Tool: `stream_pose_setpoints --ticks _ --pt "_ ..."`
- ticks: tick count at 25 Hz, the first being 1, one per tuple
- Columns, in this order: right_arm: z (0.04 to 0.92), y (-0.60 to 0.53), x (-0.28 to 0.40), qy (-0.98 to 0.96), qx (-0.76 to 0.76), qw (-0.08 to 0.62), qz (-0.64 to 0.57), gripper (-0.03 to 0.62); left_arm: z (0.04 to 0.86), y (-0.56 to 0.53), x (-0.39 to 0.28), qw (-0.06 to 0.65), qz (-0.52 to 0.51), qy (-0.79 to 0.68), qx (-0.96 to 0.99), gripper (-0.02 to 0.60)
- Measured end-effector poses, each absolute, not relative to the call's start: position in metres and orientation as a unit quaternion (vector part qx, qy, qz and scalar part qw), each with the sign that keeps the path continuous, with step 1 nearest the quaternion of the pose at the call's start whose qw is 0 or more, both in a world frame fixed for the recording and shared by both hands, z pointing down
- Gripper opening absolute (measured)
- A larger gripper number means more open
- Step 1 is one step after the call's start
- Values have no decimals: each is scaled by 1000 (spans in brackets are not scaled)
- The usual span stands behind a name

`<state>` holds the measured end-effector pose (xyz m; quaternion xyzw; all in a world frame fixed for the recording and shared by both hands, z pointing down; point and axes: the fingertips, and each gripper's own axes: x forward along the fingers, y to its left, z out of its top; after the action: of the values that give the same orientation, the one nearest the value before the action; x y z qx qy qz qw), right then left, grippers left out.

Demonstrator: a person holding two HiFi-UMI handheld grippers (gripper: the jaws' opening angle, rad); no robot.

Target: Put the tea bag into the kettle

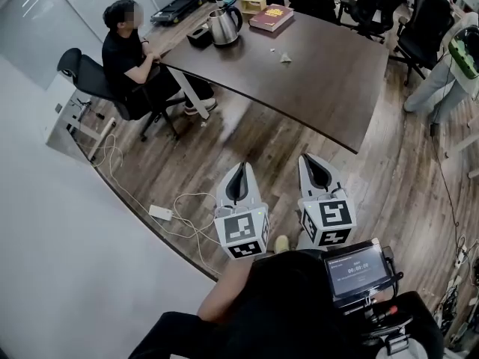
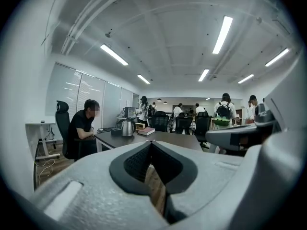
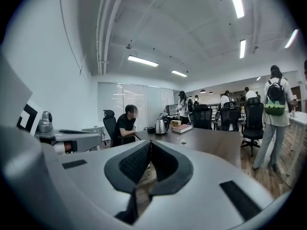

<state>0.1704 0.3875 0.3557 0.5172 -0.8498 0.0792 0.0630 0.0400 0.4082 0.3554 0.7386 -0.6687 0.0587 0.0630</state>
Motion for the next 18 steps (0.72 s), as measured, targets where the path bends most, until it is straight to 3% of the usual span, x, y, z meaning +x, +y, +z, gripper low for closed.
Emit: stream_pose_setpoints --ticks 18 --pt "363 384 177 -852 505 88 106 6 362 403 32 78 58 -665 740 6"
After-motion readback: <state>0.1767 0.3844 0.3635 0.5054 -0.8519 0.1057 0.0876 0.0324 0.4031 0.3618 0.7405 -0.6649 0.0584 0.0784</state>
